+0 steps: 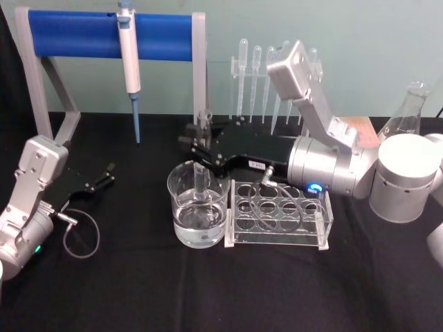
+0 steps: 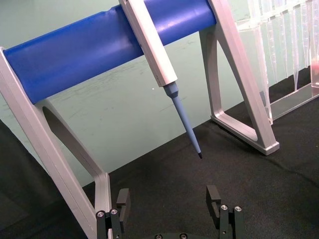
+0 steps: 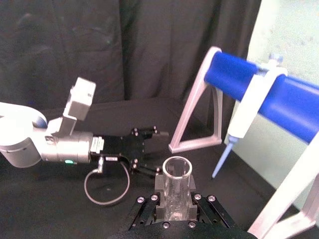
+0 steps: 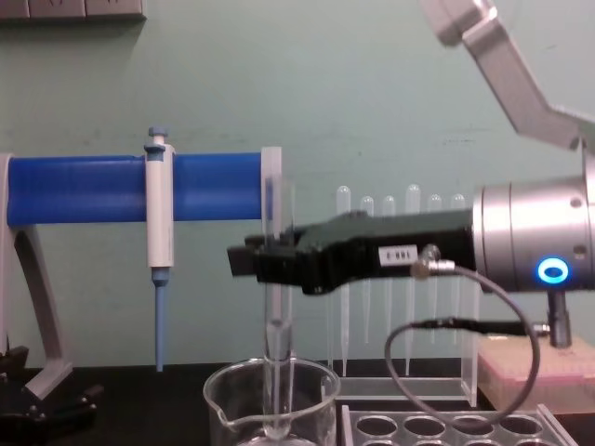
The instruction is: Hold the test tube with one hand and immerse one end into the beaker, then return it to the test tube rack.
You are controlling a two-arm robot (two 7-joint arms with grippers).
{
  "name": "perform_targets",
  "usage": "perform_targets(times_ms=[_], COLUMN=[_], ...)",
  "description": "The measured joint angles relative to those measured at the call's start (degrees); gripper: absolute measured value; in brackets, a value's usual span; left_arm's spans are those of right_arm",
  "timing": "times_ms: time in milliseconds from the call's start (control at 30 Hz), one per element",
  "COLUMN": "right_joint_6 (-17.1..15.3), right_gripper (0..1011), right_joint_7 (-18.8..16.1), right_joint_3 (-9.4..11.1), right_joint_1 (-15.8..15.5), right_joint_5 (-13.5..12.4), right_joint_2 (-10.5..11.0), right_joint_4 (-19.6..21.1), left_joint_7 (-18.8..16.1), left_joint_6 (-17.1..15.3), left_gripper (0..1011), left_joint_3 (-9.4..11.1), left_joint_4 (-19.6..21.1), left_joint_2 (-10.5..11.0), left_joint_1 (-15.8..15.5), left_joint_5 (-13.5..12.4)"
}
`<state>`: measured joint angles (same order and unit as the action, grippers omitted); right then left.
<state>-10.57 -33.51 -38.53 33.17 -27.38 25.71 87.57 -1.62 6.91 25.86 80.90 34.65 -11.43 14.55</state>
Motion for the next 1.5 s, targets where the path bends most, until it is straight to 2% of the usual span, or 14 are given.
perform_targets(times_ms=[433, 667, 1100, 1500], right_joint_6=[-1.01, -1.55, -2.98, -4.97], right_gripper=[224, 224, 223, 224], right_joint_7=[1.65, 1.65, 1.4, 1.18], right_joint_3=[-0.17, -0.24, 0.22, -0.16], right_joint_1=[-2.38, -2.66, -3.1, -2.8], right_joint_5=[1.11, 1.91, 1.93, 2.21], right_joint_2=[-1.74, -2.19, -2.74, -2.89], right_joint_4=[-2.63, -2.92, -3.36, -3.64], left_joint_7=[0.0, 0.0, 0.0, 0.0], left_joint_6=[0.0, 0.0, 0.0, 0.0], left_gripper=[1000, 1000, 1000, 1000], left_joint_3=[0.0, 0.0, 0.0, 0.0], left_joint_4=[0.0, 0.0, 0.0, 0.0], left_joint_2=[0.0, 0.0, 0.0, 0.0], left_joint_1=[0.0, 0.0, 0.0, 0.0], left_joint_5=[0.0, 0.0, 0.0, 0.0])
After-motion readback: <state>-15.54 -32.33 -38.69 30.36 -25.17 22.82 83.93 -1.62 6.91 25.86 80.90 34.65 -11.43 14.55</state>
